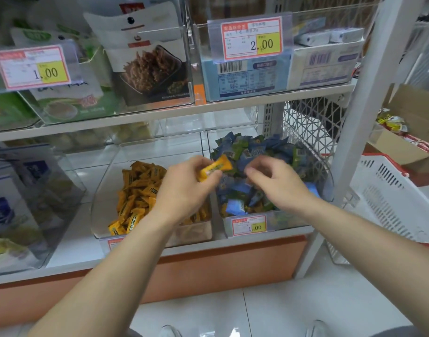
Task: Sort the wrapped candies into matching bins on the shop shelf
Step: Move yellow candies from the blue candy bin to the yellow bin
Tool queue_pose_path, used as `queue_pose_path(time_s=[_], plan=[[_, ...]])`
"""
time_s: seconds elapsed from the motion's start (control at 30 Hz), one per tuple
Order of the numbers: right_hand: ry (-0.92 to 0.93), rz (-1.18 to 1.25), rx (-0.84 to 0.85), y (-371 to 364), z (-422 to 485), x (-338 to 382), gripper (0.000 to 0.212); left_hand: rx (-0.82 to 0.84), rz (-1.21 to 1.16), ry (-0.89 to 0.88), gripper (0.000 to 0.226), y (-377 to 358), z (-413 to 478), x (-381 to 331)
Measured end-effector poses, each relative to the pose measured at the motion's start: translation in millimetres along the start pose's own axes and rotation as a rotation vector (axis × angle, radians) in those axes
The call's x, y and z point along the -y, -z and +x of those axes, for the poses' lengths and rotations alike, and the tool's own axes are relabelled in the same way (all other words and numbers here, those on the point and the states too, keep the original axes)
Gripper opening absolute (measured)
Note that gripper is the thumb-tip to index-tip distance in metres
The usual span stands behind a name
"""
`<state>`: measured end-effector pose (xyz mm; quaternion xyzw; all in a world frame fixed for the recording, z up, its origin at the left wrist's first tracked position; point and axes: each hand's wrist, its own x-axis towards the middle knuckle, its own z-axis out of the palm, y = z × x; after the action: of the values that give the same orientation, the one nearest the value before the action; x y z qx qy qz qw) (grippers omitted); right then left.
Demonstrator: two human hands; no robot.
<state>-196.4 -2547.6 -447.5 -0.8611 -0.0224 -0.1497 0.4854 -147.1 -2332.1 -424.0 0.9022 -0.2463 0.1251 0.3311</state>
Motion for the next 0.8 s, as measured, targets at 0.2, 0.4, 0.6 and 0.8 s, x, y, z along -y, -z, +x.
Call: queue_pose_path(time_s=[0.2,0.4,0.6,0.8], plan=[[0.119,-0.607,0.576,-22.5,6.2,-2.9,0.034,0.149,0.301,0.220,0.045,28.4,0.7,61.0],[0.119,-0.993,0.498,-1.8,13.5,-5.2,0.025,0.081,0.195,-0.010,0.048,13.2,0.7,39.6],[0.048,-1.178,0.341,21.0,16.5,-7.5,0.017,0.188,0.055,0.021,0.069,-16.0,-7.6,26.1],[0.136,-0.750,0.347,-13.5,15.7,6.9,0.014,0.219,-0.033,0.051,0.076,-16.4,-5.4,31.3]])
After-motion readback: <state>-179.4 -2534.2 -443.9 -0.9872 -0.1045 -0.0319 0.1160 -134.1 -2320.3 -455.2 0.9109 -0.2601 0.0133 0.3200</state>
